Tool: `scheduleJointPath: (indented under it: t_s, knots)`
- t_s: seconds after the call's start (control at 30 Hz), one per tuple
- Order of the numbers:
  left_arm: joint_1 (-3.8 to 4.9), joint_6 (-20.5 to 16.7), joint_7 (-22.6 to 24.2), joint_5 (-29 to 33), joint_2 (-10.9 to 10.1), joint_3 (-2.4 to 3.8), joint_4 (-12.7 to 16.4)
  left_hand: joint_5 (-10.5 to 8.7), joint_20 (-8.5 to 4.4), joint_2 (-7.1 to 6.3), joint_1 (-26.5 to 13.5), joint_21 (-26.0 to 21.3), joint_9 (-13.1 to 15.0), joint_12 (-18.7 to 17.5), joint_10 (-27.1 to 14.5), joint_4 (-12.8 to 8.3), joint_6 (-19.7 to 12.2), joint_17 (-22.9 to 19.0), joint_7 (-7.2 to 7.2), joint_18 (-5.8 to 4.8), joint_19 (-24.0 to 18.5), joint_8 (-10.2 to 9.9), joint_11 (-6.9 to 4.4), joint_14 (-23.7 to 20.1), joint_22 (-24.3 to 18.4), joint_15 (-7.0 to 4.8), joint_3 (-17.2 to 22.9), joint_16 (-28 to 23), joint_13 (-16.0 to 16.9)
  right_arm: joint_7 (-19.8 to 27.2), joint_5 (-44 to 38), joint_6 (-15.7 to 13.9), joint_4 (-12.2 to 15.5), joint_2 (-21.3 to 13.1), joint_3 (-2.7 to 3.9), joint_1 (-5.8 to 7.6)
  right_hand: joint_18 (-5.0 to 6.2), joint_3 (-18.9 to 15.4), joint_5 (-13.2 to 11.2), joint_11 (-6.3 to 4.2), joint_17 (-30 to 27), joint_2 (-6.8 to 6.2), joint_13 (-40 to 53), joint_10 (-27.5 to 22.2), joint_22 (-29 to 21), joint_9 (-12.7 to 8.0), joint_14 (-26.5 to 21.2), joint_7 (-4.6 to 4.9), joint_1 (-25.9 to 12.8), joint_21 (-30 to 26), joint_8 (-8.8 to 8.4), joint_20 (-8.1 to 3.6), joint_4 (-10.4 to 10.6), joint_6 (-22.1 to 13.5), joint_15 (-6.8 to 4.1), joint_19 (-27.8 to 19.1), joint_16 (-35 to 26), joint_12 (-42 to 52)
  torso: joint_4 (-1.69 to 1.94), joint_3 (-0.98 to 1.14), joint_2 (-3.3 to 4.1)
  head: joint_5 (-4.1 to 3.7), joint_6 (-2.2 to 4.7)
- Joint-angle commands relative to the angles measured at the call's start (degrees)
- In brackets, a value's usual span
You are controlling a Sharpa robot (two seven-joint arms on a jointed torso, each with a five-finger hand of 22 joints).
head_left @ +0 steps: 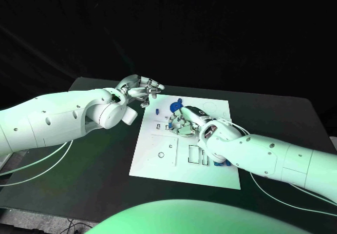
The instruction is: Assemble the parts on the task board
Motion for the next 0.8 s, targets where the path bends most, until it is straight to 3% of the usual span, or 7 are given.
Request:
scheduleJointPath:
  t_s: [0.03, 0.8]
  knots:
    - [0.05, 0.20, 0.59, 0.44, 0.16, 0.06, 0.00, -0.35, 0.04, -0.11, -0.52, -0.11, -0.05, -0.26, -0.47, -0.39, 0.17, 6.64, 0.08, 0.00, -0.26, -0.21, -0.11, 3.88, 0.09, 0.29, -0.09, 0.12, -0.08, -0.31, -0.99, 0.92, -0.08, 0.12, 0.01, -0.07, -0.26, 0.19, -0.29, -0.10, 13.06, 0.22, 4.21, 0.05, 0.12, 0.10, 5.51, 0.10, 0.34, -0.06, 0.34, -0.05, 0.21, 0.49, 0.12, 0.21, 0.17, 0.03, 0.02, 0.00, -0.04, -0.03, 0.00]
    - [0.05, 0.40, 0.22, 0.44, 0.20, 0.06, -0.18, -0.36, 0.04, -0.11, -0.56, -0.03, -0.06, -0.26, -0.49, -0.40, 0.14, 6.81, 0.08, -0.02, -0.22, -0.24, -0.10, 3.93, 0.17, 0.29, -0.10, 0.23, -0.09, -0.90, -0.94, 3.38, -0.96, 0.52, 0.01, -0.09, -0.23, 0.14, -0.82, -0.05, 12.58, 0.07, 4.06, -0.09, 0.07, 0.04, 5.37, 0.16, 0.25, -0.26, 0.21, -0.05, 0.29, 0.41, 0.14, 0.11, 0.06, -0.07, -0.03, -0.02, -0.02, -0.12, 0.00]
